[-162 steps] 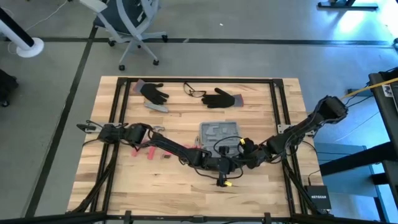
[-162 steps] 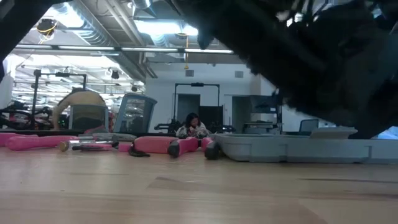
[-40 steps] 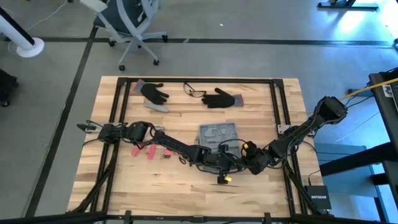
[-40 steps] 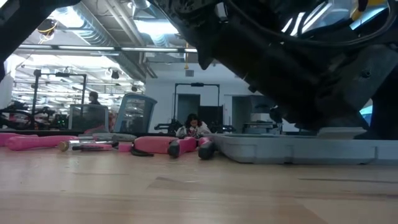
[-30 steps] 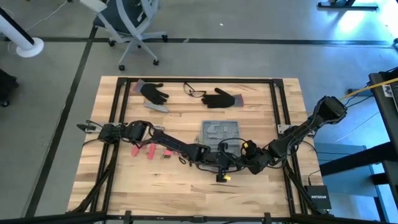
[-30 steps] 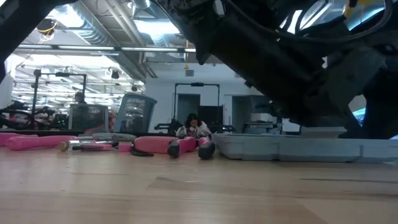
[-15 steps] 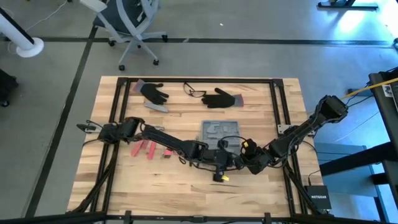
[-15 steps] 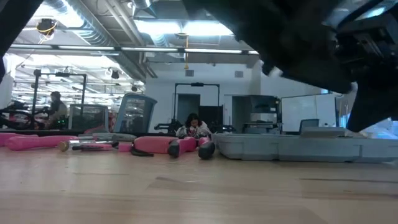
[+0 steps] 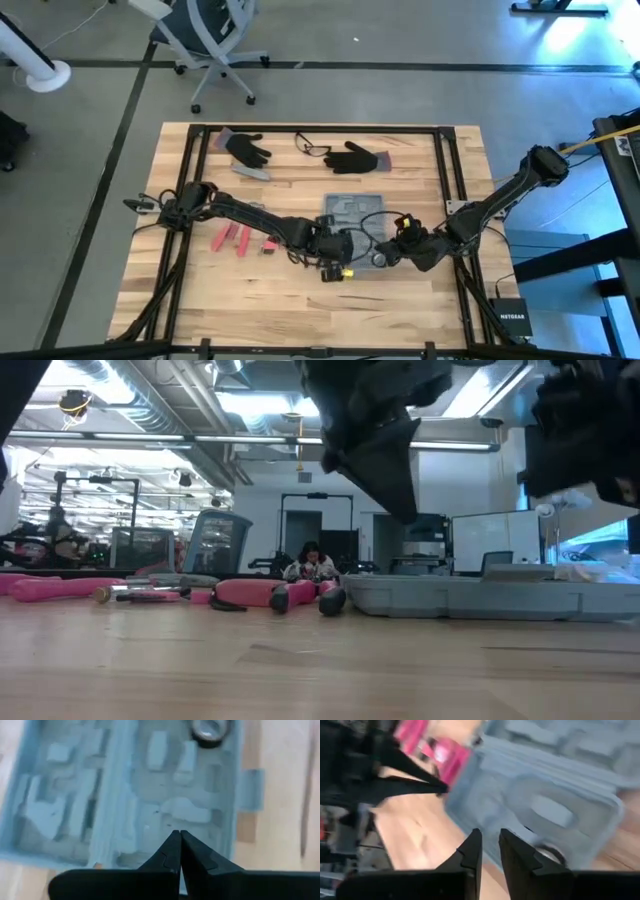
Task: Prefit tool cases
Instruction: Put the orange pliers into the gray prefit tool case
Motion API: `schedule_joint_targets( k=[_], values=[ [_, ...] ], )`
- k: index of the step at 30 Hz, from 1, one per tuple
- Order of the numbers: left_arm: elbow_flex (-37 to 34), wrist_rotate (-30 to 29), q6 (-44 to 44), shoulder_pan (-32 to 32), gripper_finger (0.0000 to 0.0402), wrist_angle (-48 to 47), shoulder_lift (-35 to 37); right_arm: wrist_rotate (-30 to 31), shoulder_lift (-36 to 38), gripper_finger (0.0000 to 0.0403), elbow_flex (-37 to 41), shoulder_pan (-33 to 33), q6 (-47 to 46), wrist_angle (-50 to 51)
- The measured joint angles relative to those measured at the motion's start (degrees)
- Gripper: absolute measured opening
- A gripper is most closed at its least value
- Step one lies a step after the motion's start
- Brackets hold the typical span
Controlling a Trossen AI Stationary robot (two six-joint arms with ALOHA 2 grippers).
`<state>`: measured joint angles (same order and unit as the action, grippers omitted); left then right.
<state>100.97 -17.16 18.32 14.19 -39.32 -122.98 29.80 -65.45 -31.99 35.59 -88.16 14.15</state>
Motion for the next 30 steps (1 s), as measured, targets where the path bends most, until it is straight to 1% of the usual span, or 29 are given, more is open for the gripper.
schedule_joint_targets(
  k=[3,5,6,8,11,13,15,18,20,21,23,24,27,30],
  values=[
    [0.0,-0.1,3.6,-0.1,0.0,-0.2,0.0,1.3,0.6,0.0062,0.0,-0.1,3.7,-5.4],
    [0.0,0.0,3.8,0.0,0.0,-1.1,0.1,1.3,0.6,0.0062,0.0,-0.1,5.3,-7.9],
    [0.0,-0.3,4.2,0.0,0.0,-2.8,0.8,1.6,0.5,0.0063,0.0,-0.1,6.0,-9.4],
    [-0.1,-2.8,5.7,0.2,0.0,-7.6,2.8,2.6,0.6,0.0063,-0.1,0.0,7.3,-11.7],
    [0.0,-8.2,7.1,0.6,0.0,-16.6,8.5,2.8,0.5,0.0063,-1.0,0.0,10.7,-10.9],
    [-1.0,-11.7,7.1,0.9,0.0,-19.7,12.8,2.7,0.0,0.0063,-1.8,-0.8,13.0,-11.2],
    [-4.4,-14.2,7.8,1.2,0.0,-20.6,17.9,0.9,-0.5,0.0063,-2.8,-2.5,15.2,-11.0],
    [-13.1,-14.7,10.3,1.1,0.0,-18.8,25.7,-1.7,-1.2,0.0063,-5.7,-6.0,20.9,-11.0],
    [-20.5,-13.3,13.2,0.6,0.0,-16.6,29.9,-4.2,-2.1,0.0063,-8.4,-8.4,26.1,-10.9],
    [-24.1,-11.5,14.5,0.3,0.0,-14.5,31.5,-5.6,-2.7,0.0063,-10.1,-9.8,28.6,-10.1],
    [-30.2,-6.1,17.5,-0.5,0.0,-9.7,34.1,-7.3,-4.9,0.0063,-14.4,-12.3,31.4,-6.1],
    [-32.5,-3.2,18.3,-1.1,0.0,-6.8,34.9,-7.8,-6.1,0.0063,-16.4,-13.6,32.5,-2.3],
    [-36.6,3.0,17.8,-3.3,0.0009,2.2,35.2,-7.9,-10.6,0.0063,-21.8,-17.0,34.6,7.9],
    [-37.4,7.8,16.0,-6.6,0.0032,9.4,33.6,-7.8,-13.9,0.0063,-25.8,-19.8,32.9,15.5]
  ],
)
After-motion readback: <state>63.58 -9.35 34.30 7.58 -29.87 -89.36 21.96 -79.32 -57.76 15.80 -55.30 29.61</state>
